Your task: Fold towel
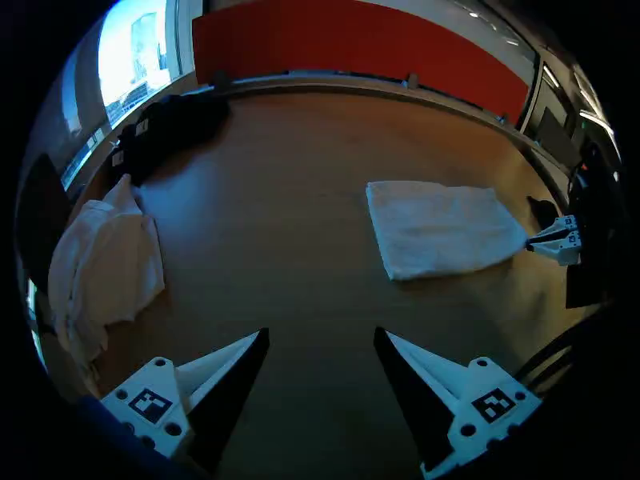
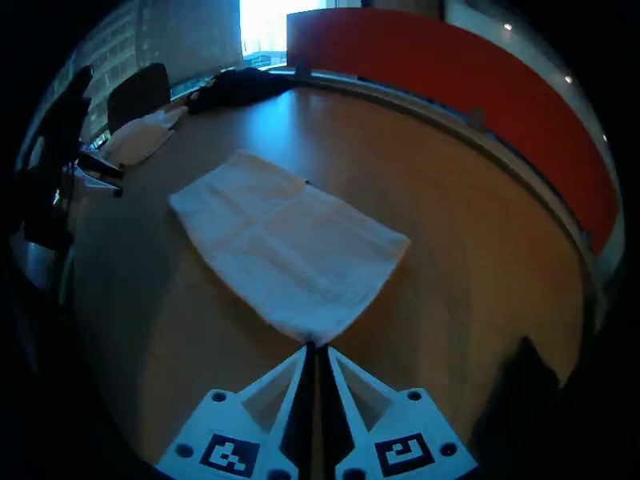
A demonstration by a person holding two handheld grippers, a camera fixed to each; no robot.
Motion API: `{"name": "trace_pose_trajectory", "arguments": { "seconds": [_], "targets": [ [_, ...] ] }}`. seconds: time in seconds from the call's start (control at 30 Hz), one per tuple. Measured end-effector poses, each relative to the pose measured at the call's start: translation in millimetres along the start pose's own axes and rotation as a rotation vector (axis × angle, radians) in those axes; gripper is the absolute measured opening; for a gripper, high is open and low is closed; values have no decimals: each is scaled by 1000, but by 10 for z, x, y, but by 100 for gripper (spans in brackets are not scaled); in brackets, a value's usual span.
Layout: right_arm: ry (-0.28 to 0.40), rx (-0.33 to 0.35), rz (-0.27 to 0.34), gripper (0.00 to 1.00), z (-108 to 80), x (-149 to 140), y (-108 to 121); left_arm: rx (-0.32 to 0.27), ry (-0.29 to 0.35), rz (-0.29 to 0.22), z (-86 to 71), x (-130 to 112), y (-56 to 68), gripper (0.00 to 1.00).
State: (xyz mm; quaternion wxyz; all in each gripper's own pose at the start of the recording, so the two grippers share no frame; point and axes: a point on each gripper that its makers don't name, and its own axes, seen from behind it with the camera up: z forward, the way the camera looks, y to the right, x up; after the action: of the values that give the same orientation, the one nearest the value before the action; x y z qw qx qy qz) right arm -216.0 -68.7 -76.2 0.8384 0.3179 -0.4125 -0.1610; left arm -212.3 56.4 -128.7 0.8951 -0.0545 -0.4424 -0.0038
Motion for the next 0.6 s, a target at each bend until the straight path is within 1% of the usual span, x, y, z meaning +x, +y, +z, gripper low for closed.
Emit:
{"name": "trace_pose_trajectory", "arguments": {
  "seconds": [0.23,0.47,0.6],
  "targets": [
    [52,-38,-39,5,-204,332,88,2,6,-3,8,56,-16,97],
    [107,-67,-104,5,-437,689,148,2,14,-2,8,109,-20,97],
    [120,-87,-145,5,-566,817,196,1,17,-3,9,129,-21,97]
  ]
}}
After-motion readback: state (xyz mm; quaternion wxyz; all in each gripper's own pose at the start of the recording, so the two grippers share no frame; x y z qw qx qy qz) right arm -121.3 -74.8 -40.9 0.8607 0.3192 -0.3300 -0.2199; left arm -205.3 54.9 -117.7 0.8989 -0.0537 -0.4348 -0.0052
